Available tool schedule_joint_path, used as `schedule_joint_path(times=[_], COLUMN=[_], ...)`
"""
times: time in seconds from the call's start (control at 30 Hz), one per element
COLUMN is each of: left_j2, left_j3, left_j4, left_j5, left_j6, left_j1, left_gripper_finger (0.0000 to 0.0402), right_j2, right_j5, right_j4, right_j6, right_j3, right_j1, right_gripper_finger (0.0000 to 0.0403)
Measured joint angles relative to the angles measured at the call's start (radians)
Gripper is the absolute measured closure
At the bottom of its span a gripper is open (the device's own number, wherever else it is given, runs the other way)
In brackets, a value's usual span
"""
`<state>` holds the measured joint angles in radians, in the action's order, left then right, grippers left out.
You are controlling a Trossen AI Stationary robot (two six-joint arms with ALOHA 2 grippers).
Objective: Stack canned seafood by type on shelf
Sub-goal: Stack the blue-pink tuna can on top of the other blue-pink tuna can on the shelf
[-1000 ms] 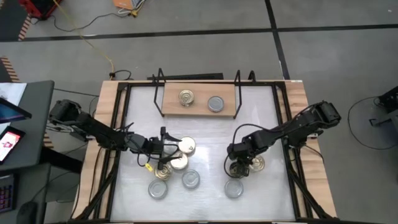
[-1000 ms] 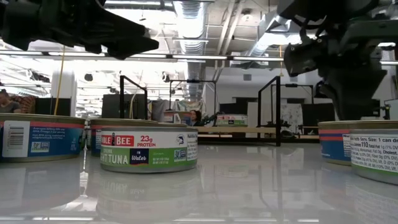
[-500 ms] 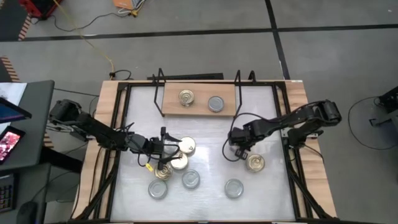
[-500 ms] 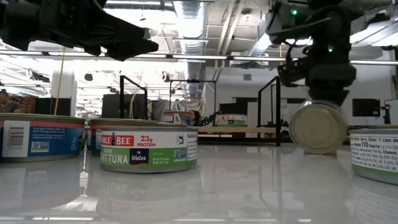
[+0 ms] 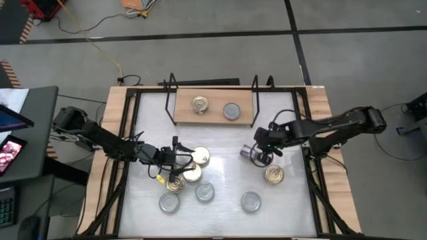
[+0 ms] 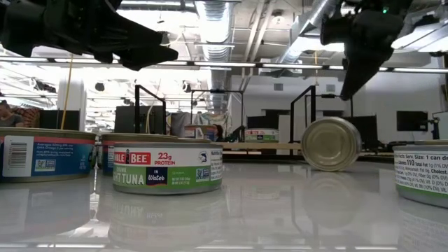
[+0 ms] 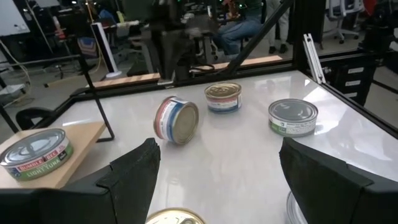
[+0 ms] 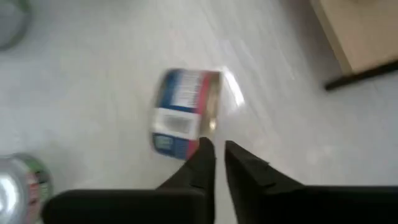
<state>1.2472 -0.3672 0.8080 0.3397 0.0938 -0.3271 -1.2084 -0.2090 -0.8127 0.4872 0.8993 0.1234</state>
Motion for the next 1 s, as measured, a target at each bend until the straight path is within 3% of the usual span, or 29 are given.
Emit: schedule_joint_path(times=[0.3,0.47,0.6,0.77,0.9,1.0], left_j2=[0.0,0.0,0.0,0.0,0.0,0.016], left_j3=[0.0,0.0,0.0,0.0,-0.01,-0.066], left_j4=[-0.019,-0.019,-0.031,-0.035,-0.059,-0.175], left_j5=[-0.02,-0.019,-0.019,-0.017,-0.031,-0.039], left_j6=[-0.02,-0.02,-0.02,-0.039,-0.063,-0.072], left_j1=[0.0,0.0,0.0,0.0,0.002,0.021], left_gripper_finger=[0.0086,0.0086,0.0086,0.0086,0.0086,0.0086], right_j2=[-0.102,-0.171,-0.229,-0.305,-0.338,-0.335], right_j5=[-0.007,-0.008,-0.088,-0.102,-0.105,-0.106], right_j4=[0.08,0.096,0.077,0.074,0.074,0.081], right_j6=[0.008,0.067,0.141,0.144,0.111,0.098], right_j3=[0.0,0.0,0.001,0.001,0.001,0.001], right_j1=[0.076,0.082,0.103,0.131,0.158,0.174], right_gripper_finger=[0.014,0.0082,0.0073,0.0085,0.0121,0.0165])
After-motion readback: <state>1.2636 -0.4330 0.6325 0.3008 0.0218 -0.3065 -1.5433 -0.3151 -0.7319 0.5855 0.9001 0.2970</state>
